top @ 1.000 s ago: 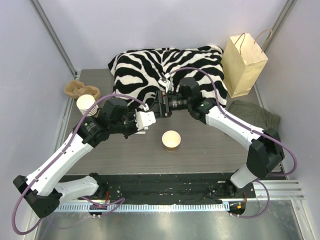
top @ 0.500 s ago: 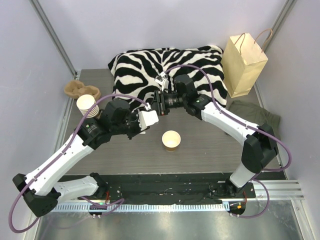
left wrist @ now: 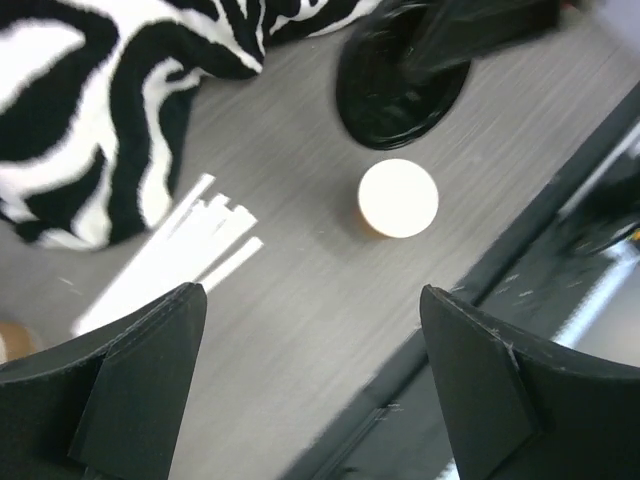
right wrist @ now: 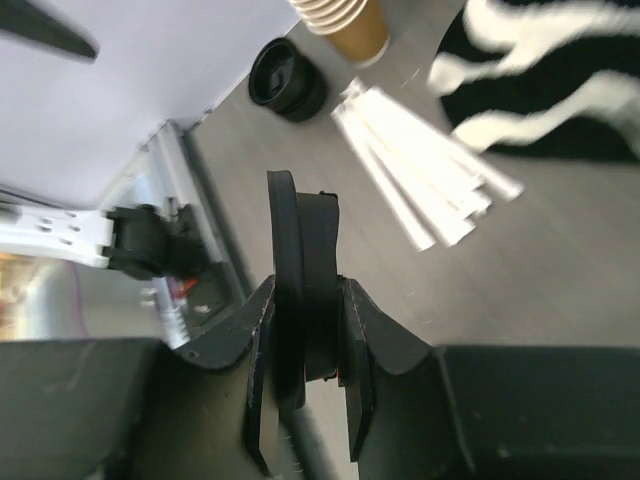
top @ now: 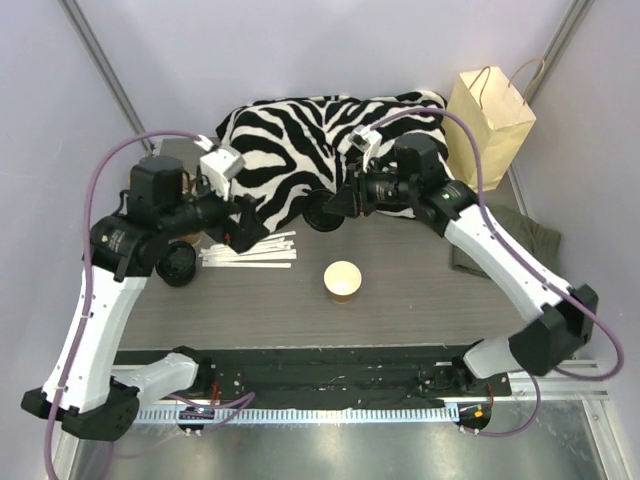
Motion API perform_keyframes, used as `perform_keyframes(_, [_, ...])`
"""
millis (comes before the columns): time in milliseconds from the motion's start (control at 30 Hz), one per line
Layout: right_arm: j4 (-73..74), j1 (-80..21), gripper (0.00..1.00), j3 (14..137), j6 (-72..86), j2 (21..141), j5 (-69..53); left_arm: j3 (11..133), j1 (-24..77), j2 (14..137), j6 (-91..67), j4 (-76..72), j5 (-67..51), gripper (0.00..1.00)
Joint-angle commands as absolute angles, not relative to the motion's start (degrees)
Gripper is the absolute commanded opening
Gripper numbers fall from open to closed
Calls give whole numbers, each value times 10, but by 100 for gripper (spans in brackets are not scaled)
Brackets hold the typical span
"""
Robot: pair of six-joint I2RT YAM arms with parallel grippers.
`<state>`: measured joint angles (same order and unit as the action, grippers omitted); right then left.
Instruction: Pack the takeout coffee
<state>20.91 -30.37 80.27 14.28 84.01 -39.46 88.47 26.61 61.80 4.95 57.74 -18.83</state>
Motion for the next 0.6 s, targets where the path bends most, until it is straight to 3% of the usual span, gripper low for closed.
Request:
perform_keyframes(0, [203,-348,1,807,-87,726,-280,890,171,650,-132,626,-403,91])
perform_keyframes(33, [198,-364,1,794,-121,705,-220,877,137,650,-159,593,-475,91])
perform_keyframes(267, [0,-560,1,563,-508,523,49,723,88,642,-503,334,-656,93])
perform_keyframes(400, [-122,-624,1,471,-655,502,104,636,90,617,-726,101,-667,96])
perform_keyframes(567, [-315,-679,1,353,-875,519,137,614,125,618,-737,80,-654,100])
